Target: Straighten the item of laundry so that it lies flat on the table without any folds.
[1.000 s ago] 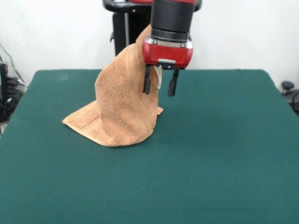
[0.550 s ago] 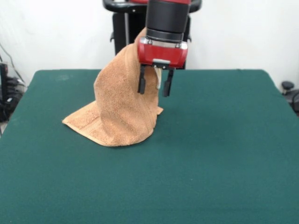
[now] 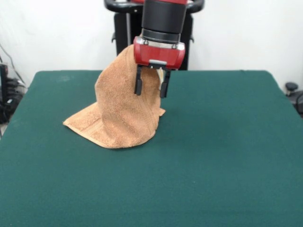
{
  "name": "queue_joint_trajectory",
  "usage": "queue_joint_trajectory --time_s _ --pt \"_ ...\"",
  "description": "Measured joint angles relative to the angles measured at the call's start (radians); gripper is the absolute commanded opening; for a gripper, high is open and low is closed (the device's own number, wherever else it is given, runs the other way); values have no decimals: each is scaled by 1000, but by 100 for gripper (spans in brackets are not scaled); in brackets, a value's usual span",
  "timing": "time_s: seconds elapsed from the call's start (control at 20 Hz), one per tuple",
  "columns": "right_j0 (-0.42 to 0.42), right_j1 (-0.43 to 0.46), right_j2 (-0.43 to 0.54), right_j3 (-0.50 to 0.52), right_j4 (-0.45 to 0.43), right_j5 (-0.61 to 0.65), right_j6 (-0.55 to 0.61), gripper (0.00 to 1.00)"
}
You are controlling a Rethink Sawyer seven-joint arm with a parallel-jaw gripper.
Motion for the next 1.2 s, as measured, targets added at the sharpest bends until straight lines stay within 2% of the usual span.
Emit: queue_joint_trajectory --time_s 0.7,1.2 --pt "20 0 0 1 0 -41 0 100" --pt "44 0 0 40 0 -42 0 100"
